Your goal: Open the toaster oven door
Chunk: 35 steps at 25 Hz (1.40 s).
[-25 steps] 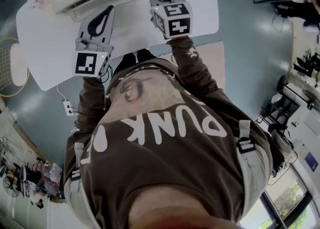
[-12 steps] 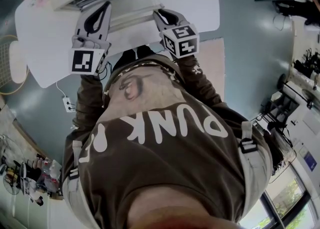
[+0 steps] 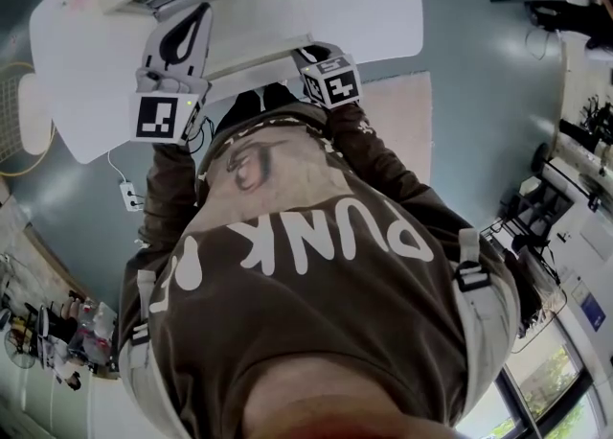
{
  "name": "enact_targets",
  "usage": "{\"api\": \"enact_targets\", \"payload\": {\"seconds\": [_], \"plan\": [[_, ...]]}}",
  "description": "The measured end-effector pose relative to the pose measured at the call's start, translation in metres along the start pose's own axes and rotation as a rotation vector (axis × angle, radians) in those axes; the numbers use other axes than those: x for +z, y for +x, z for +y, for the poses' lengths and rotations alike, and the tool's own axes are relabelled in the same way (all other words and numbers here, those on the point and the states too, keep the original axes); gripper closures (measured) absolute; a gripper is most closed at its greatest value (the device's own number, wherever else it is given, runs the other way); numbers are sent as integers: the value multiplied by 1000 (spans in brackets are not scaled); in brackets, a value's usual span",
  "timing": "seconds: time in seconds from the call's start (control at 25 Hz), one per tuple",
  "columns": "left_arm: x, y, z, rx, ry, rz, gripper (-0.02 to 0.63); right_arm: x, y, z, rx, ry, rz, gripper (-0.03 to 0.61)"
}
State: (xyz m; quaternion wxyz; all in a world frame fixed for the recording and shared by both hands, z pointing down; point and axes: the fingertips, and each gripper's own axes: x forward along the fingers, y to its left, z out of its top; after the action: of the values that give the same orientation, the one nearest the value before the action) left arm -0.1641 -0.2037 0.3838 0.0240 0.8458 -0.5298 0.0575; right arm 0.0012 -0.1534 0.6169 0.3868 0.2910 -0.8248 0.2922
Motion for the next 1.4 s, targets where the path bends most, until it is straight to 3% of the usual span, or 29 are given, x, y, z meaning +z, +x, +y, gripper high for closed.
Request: {"api": "enact_targets", "payload": {"seconds": [0.2, 0.48, 0.64, 0.88, 1.08, 1.24, 1.32, 1.4], "plan": [[-6, -5, 3, 6, 9, 17, 611, -35, 32, -8, -23, 13, 44, 486], [-7, -9, 2, 17, 14, 43, 611, -74, 64, -20, -135, -120, 135, 486], [-8, -8, -1, 12, 11, 50, 611, -74, 68, -21, -178, -164, 114, 474], [-7, -5, -5, -4, -2, 37, 611, -75, 66, -21, -162, -183, 94, 480], [-5, -5, -4, -13, 1, 10, 611, -91, 47, -53, -191, -149, 71, 485], [-6, -7, 2, -3, 4, 9, 611, -73, 10, -100, -262, -137, -101, 505], [-5, -8, 5, 2, 7, 8, 611, -28, -14, -110, -263, -157, -248, 530], [-6, -10, 8, 6, 7, 10, 611, 35, -33, -95, -203, -227, -396, 538]]}}
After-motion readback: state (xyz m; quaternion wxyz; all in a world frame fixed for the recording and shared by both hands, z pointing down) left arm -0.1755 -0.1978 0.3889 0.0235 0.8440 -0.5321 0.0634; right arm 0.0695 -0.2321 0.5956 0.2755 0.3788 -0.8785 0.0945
